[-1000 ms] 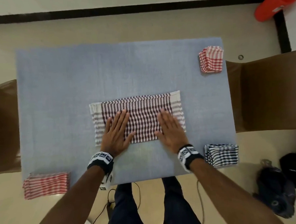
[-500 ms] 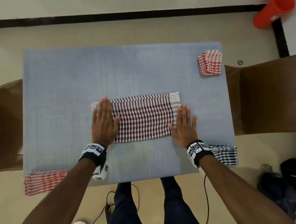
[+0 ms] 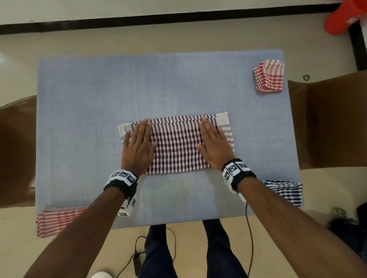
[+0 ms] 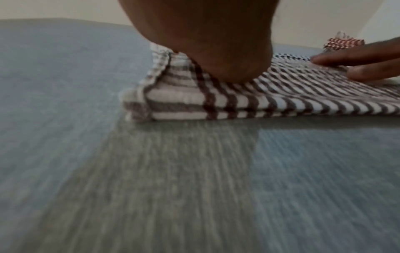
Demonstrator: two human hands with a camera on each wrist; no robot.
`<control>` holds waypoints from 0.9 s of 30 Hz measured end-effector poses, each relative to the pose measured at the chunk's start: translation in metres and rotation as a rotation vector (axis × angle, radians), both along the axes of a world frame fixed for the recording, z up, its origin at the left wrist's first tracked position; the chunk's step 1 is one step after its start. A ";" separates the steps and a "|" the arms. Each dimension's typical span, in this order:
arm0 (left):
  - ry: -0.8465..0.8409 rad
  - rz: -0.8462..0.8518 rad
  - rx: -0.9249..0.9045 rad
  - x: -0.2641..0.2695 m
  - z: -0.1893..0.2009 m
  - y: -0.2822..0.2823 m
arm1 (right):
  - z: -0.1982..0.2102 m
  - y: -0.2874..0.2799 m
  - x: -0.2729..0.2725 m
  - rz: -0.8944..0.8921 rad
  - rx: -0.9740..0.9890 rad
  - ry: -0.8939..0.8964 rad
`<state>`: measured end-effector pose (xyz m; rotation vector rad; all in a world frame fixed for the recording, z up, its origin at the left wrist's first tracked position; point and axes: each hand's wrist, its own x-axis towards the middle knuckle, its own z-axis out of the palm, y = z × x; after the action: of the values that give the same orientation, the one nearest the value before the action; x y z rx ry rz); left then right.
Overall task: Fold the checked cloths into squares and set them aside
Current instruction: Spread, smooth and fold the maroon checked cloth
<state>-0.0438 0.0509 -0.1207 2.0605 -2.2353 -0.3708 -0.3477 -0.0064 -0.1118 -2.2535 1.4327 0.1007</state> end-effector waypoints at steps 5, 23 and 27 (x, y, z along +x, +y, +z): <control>-0.003 0.022 -0.033 -0.005 0.020 -0.034 | 0.022 -0.025 0.000 -0.168 -0.143 -0.169; -0.079 -0.148 0.057 -0.007 0.030 -0.085 | 0.031 -0.099 0.047 -0.135 -0.042 -0.070; -0.073 -0.114 0.083 -0.011 0.033 -0.090 | 0.031 -0.098 0.046 -0.145 -0.052 -0.101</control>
<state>-0.0552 -0.0387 -0.0873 2.0229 -2.4269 -0.4099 -0.3018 -0.1045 -0.0804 -2.1548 1.5550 -0.0961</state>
